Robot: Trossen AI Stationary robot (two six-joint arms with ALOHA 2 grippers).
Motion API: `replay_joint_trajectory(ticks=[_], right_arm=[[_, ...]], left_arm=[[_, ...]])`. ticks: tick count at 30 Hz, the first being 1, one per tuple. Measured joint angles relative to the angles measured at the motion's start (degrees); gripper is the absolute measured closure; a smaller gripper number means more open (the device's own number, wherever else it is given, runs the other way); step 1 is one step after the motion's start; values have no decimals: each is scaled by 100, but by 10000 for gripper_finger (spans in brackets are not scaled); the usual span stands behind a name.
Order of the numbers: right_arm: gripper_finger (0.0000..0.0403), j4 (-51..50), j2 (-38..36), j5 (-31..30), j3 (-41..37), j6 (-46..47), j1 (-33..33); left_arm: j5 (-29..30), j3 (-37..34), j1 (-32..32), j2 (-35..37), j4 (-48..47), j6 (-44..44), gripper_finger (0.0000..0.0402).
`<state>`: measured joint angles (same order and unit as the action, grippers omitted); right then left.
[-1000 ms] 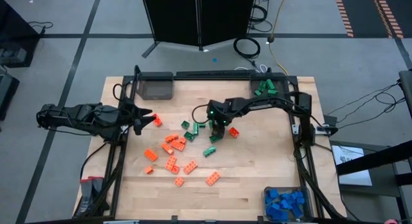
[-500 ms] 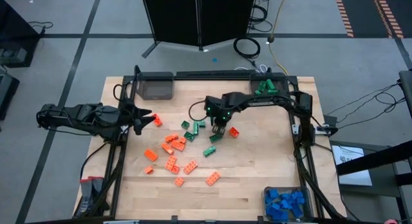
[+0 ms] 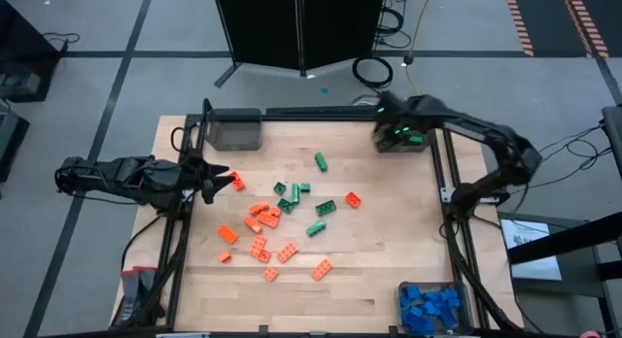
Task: Sort blocks
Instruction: Put the green game piece into the top right black bin
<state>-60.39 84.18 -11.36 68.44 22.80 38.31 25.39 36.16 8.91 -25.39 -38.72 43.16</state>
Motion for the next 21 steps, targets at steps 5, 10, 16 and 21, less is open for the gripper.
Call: replay_joint_trajectory(ticks=[5,10,16,21], right_arm=[[332,-39,-339,-136,-452,376,846],[332,-89,-50,-231,-525,453,1393],[332,57,379,-210,-529,359,1678],[332,177,619,-190,-529,378,1908]], left_arm=[[28,0,0,2,2,-1,157],[34,0,0,0,5,136,157],[35,0,0,2,24,201,157],[35,0,0,1,17,304,157]])
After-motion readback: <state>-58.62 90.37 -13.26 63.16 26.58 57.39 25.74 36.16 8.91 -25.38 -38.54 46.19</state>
